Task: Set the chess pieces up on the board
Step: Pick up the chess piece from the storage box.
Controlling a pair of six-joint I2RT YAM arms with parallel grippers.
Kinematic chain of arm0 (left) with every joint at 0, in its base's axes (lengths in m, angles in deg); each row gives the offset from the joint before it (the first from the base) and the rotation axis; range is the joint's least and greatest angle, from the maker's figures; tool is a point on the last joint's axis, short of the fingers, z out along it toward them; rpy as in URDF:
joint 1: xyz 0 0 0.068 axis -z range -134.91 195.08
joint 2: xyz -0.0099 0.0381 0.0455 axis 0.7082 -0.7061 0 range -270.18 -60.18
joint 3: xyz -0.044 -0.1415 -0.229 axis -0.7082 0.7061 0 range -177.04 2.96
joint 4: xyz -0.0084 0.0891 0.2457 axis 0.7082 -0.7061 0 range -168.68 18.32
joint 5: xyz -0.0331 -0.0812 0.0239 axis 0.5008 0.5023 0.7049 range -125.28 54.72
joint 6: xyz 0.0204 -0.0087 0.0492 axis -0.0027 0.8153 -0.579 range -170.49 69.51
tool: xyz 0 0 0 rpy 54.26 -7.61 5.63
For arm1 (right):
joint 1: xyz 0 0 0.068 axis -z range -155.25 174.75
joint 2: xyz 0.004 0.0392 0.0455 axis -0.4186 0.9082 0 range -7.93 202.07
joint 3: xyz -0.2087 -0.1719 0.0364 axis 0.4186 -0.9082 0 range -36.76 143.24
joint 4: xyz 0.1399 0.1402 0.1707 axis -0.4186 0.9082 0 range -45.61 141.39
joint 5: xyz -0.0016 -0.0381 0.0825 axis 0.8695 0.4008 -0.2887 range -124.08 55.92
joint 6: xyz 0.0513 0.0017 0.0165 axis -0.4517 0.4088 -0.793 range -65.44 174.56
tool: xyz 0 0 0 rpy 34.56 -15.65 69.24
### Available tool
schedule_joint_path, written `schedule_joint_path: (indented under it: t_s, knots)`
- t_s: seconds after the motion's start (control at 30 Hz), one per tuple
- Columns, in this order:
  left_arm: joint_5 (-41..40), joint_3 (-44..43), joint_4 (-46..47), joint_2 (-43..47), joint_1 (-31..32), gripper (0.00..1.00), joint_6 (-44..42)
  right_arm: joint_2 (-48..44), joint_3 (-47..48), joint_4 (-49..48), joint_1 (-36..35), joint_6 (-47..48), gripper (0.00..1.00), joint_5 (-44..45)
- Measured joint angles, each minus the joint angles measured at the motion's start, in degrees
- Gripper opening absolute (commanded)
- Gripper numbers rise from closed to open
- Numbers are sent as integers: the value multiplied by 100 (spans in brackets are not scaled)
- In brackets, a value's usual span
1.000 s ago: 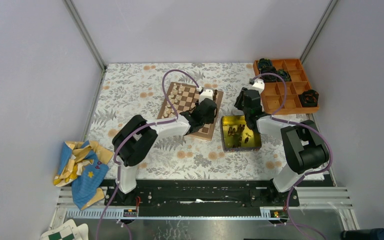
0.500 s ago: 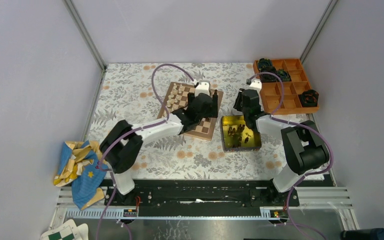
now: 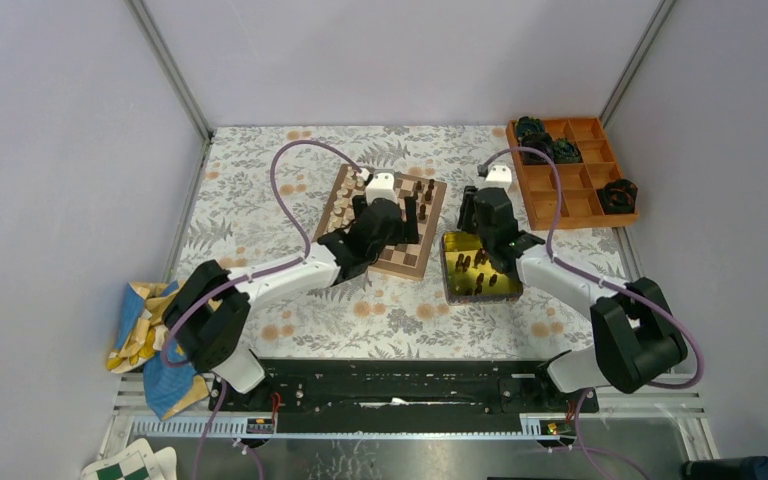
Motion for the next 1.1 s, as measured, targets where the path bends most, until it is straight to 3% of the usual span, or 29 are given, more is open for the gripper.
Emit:
schedule_joint_path:
  t_s: [0.47,1.1]
  knots:
    - [-42,398,2,540,0,91,94,-284,-363,1021,-476,15,46,94]
    - [-129,420,4,710,0,91,98,-234,-546,1182,-627,15,46,74]
